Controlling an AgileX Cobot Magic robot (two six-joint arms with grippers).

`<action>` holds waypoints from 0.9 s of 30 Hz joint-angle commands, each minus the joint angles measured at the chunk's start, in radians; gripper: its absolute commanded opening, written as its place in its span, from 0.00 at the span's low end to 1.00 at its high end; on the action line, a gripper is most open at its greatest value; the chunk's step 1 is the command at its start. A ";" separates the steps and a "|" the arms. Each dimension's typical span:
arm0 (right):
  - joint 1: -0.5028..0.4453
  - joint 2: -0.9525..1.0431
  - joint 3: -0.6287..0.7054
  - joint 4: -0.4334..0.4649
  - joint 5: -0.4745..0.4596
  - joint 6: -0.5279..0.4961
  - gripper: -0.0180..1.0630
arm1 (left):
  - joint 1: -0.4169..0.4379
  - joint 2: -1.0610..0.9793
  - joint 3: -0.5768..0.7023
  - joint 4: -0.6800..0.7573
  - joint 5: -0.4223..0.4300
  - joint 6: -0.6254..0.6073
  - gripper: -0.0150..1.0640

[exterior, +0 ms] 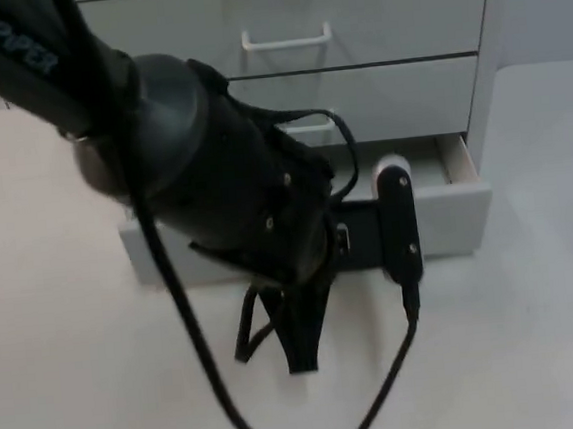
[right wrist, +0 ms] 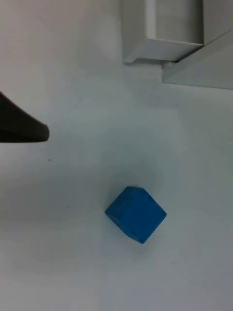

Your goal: Open the drawer with the left hand, place the block into the drawer with the right hand, then close the drawer with the left hand.

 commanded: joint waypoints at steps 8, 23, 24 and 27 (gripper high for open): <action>-0.004 -0.001 0.002 -0.017 -0.025 0.001 0.99 | -0.094 -0.099 0.143 -0.223 -0.111 -0.013 0.01; -0.004 -0.001 0.002 -0.022 -0.029 0.001 0.99 | -0.143 -0.109 0.170 -0.309 -0.152 0.009 0.01; -0.004 -0.001 0.002 -0.022 -0.032 0.001 0.99 | -0.143 -0.109 0.170 -0.309 -0.152 0.017 0.01; -0.004 -0.001 0.002 -0.022 -0.032 0.001 0.99 | -0.143 -0.109 0.170 -0.298 -0.152 0.019 0.02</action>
